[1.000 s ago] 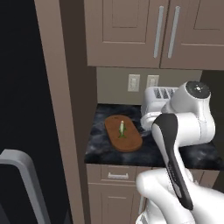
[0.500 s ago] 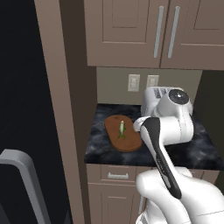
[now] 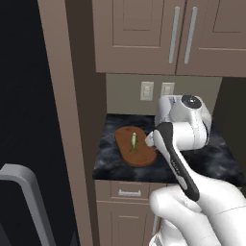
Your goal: Retrieve a lemon from the fridge and place it on the cutting board with the fish.
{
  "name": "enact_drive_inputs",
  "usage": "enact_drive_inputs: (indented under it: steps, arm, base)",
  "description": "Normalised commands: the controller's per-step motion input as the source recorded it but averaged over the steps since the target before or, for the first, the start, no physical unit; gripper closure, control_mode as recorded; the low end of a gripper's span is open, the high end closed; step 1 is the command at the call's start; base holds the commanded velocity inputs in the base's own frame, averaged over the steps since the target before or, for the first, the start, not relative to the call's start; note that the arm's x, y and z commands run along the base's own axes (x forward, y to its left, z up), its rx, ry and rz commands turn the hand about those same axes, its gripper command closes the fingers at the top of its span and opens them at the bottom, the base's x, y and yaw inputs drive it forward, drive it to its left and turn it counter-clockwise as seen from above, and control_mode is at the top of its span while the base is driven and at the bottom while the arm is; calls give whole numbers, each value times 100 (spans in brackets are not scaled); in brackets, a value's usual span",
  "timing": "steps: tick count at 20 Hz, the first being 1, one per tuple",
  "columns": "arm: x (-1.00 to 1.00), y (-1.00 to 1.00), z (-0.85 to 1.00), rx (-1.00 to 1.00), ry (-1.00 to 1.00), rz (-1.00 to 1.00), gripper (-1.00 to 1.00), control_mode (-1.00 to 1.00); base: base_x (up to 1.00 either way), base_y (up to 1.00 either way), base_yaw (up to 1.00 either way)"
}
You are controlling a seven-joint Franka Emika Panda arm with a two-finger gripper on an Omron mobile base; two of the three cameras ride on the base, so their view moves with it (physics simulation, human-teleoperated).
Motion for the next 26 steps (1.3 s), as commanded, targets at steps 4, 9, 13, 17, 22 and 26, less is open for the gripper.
enact_drive_inputs:
  steps: [4,9,13,17,22,26]
  arm:
    - [16,13,-4,-25,5,18,100,-100]
    - [28,1,-25,-7,0,19,100,-100]
    - [60,0,-41,-1,1,13,100,-100]
    - [74,0,-35,-4,10,8,100,-100]
    - [67,0,-25,-6,20,4,100,-100]
    - [56,0,-14,-4,23,4,100,-100]
  base:
    - [0,0,0]
    - [0,0,0]
    - [0,0,0]
    - [0,0,0]
    - [0,0,0]
    - [0,0,0]
